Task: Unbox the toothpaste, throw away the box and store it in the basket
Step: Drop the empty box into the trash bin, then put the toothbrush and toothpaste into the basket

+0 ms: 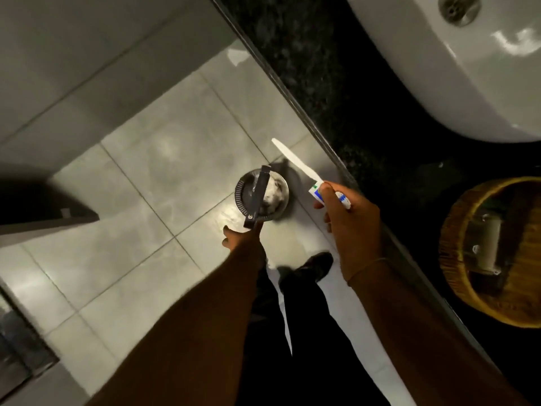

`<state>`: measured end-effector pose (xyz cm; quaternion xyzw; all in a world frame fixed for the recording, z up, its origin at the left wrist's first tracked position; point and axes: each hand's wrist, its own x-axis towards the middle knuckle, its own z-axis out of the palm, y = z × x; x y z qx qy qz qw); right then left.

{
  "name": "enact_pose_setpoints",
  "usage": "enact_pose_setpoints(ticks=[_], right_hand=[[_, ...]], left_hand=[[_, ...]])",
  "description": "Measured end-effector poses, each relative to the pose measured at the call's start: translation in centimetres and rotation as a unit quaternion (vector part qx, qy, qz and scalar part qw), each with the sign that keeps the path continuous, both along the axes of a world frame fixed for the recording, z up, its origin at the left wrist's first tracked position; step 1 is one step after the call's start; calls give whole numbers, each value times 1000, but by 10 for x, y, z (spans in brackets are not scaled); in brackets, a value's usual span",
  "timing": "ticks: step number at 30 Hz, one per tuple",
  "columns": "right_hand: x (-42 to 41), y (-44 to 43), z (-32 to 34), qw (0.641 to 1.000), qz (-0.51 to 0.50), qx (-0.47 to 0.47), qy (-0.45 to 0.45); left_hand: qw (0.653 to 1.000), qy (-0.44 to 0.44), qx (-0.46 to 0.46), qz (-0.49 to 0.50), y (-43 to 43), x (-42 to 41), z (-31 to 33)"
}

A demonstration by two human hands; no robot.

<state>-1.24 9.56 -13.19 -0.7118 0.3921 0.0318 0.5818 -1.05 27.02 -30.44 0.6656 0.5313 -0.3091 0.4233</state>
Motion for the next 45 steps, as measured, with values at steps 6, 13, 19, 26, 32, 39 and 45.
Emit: enact_pose_setpoints(ticks=[6, 13, 19, 26, 32, 39, 45], right_hand=[[-7, 6, 13, 1000, -12, 14, 8], [-15, -9, 65, 1000, -15, -8, -26], [-43, -56, 112, 998, 40, -15, -53], [-92, -143, 159, 993, 80, -69, -48], [-134, -199, 183, 994, 52, -92, -11], [-190, -253, 182, 985, -170, -35, -15], [-209, -272, 166, 963, -266, 3, -40]], left_hand=[[1000, -7, -8, 0, 9, 5, 25], [926, -333, 56, -169, -10, 29, 136], [622, -571, 101, -526, -46, 42, 243], [430, -571, -15, -699, -122, 27, 296], [470, -478, -143, -728, -202, 17, 313], [665, -290, -210, -656, -276, -14, 306], [771, -167, -241, -566, -330, -43, 291]])
